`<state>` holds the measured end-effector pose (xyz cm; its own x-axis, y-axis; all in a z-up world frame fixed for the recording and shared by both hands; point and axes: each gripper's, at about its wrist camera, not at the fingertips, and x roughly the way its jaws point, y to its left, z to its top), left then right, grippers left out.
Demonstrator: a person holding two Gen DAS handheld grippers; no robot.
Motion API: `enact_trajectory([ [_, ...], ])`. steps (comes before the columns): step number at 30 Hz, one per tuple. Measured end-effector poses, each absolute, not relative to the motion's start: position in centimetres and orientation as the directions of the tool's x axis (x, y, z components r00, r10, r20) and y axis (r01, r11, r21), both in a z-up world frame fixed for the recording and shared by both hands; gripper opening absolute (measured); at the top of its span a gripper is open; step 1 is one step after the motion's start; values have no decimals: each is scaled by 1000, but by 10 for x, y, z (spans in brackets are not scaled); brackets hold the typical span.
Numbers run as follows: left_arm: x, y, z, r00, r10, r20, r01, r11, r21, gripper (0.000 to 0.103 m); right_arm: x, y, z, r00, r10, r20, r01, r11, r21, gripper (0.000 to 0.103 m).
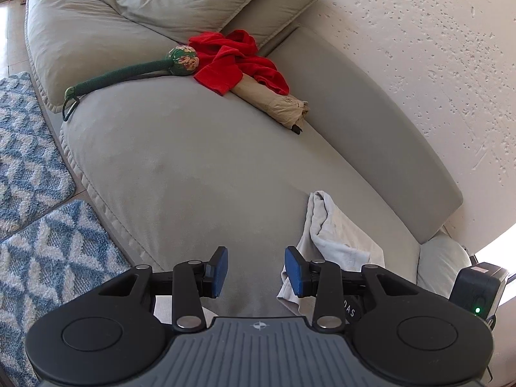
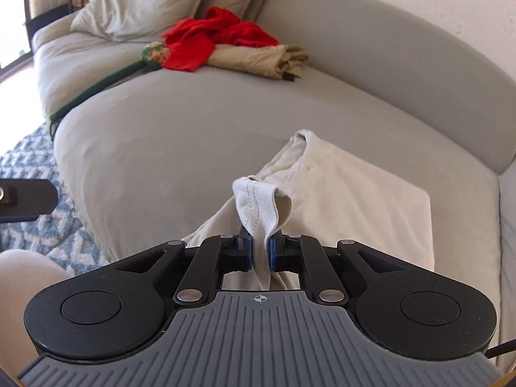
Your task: Fold clothes
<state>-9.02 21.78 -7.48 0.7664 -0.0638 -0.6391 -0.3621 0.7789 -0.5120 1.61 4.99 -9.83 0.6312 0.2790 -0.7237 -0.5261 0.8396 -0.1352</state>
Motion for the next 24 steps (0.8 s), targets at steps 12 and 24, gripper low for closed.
enact_trajectory([
  [12,-85,196,-71,757,-75,-649,-324,820,-472,35,-28,0,-73,327,553,-766,-732,661,165,51],
  [24,31,82,-98,722,-178,-668,61,979,-194,13,3,-151,-82,597,381,-707,-284,924,258,25],
])
